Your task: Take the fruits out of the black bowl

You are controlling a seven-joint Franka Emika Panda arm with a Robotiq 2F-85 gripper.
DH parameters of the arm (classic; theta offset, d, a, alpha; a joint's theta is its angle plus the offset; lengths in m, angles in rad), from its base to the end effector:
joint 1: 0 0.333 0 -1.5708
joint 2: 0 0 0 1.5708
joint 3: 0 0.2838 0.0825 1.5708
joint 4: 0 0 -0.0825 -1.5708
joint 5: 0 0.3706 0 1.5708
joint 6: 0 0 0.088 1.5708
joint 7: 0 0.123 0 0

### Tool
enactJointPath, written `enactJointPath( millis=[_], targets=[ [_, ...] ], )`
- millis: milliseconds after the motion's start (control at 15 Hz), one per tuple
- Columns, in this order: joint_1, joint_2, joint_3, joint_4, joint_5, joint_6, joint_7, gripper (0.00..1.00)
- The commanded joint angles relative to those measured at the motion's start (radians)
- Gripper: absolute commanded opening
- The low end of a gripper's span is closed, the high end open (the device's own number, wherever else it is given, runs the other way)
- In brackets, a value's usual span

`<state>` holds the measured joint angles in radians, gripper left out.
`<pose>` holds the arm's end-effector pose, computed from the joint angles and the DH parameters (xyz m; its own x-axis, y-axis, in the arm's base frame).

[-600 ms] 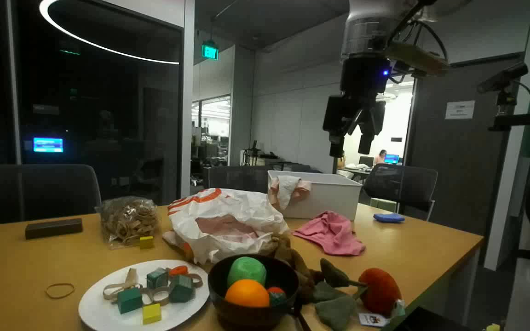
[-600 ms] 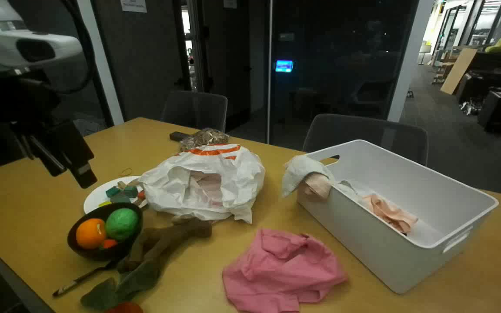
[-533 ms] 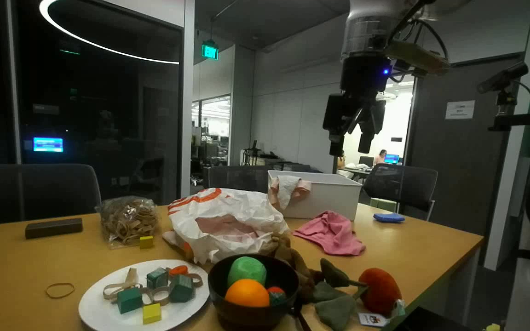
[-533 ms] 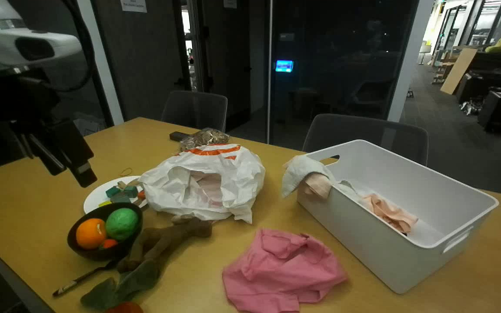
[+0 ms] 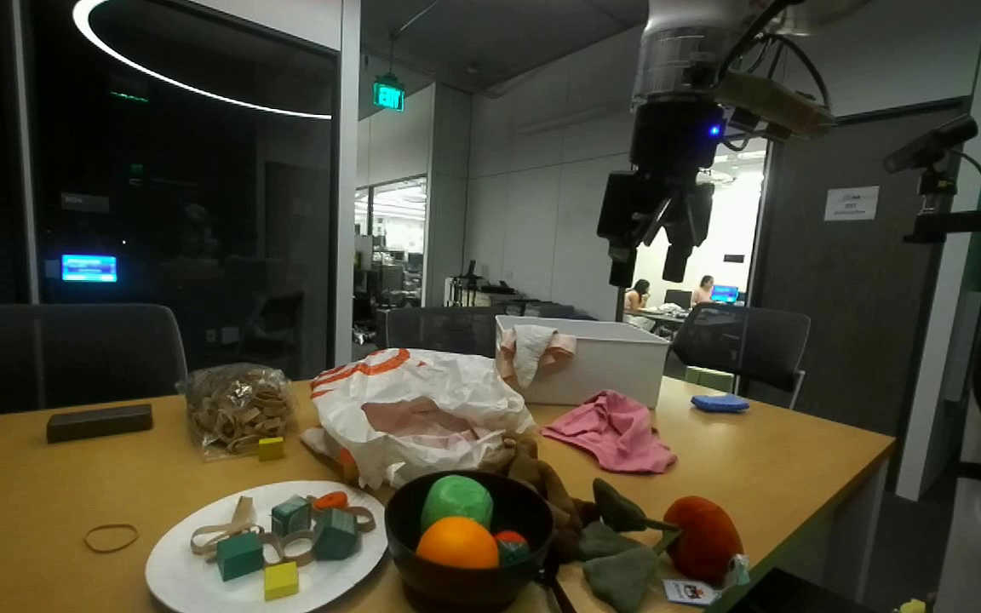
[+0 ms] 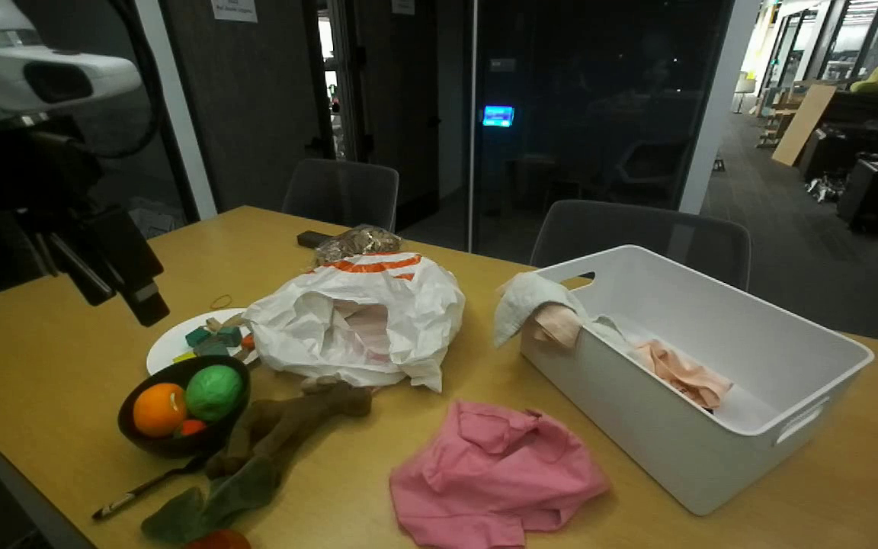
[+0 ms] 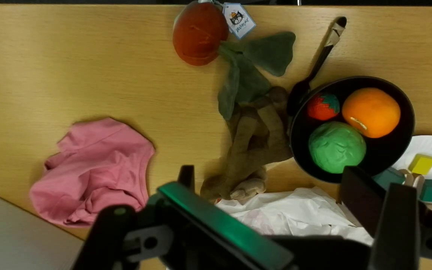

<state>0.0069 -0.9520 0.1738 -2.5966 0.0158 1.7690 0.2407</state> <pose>0.2916 0.0580 0.5046 0.9827 -0.1179 0.1427 -0.1320 -0.9868 0.0939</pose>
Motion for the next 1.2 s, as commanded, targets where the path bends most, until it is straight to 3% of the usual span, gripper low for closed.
enactJointPath(
  millis=[0,600,800,1133],
  targets=[
    [0.004,0.002,-0.003,0.003,-0.003,-0.002,0.003,1.00],
    [0.081,0.019,0.017,-0.178,0.063,0.151,-0.006,1.00],
    [0.094,0.109,0.041,-0.176,0.078,0.238,0.009,1.00],
    [0.055,0.253,0.087,-0.173,0.060,0.352,0.130,1.00]
  ],
)
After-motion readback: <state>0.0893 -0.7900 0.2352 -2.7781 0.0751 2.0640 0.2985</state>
